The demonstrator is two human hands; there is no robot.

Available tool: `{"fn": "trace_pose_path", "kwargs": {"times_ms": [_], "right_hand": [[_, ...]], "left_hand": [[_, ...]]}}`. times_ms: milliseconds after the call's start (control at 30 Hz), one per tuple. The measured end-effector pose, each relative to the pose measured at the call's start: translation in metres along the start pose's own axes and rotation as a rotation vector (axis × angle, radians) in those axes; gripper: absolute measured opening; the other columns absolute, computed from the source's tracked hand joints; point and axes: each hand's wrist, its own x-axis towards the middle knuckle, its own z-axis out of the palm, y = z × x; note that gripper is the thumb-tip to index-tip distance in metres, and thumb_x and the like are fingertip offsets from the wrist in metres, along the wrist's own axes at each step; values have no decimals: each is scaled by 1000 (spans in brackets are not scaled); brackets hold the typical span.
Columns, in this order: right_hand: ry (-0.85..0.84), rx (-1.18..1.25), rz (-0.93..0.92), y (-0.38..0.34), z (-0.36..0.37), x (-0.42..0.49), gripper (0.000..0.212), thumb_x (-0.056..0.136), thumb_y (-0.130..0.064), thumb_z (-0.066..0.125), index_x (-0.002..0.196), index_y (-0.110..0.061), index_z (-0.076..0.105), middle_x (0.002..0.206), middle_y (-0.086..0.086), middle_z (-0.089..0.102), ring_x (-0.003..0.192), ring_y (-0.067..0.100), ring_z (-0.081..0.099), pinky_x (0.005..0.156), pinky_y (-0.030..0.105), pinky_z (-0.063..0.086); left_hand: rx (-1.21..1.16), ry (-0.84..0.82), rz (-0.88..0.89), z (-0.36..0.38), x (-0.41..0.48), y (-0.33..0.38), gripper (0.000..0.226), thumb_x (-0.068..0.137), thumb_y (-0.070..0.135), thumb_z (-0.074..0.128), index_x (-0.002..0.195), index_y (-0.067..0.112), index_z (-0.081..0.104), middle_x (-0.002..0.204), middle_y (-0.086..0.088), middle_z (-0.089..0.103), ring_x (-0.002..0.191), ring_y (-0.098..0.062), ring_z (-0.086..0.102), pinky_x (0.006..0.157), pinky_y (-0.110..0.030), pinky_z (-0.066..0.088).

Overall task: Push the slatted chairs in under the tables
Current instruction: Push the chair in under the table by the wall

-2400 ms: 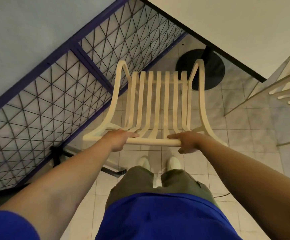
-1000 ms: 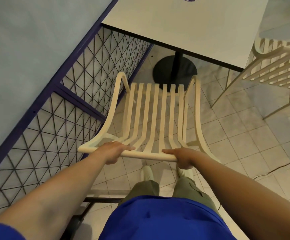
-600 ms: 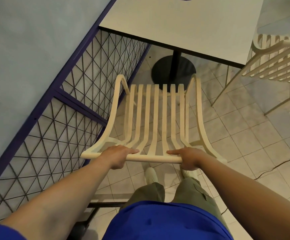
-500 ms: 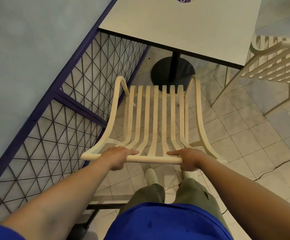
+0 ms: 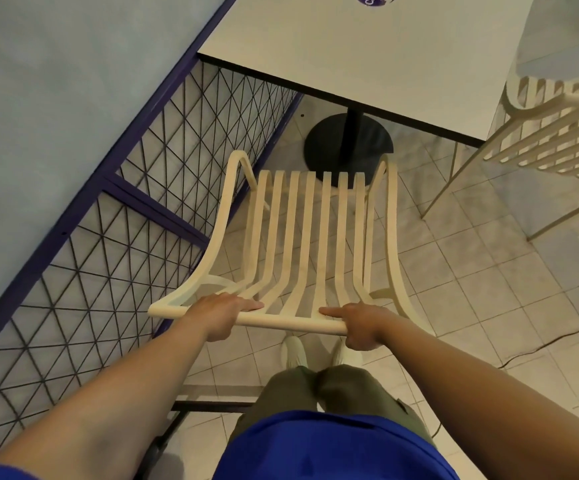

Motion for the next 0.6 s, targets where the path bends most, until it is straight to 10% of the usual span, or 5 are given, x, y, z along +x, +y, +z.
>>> {"fn": "trace_pose_path", "kwargs": {"times_ms": [600], "right_hand": [[-143,35,33,-7,-16,-3,100,84,-2,62,156,-47,10,145,2,43,123,26,50,105,45,44]], "left_hand": [[6,-20,90,-1,2,-12,83,92,5,55,150,57,26,123,13,55,100,-13,53,85,-35,48]]}}
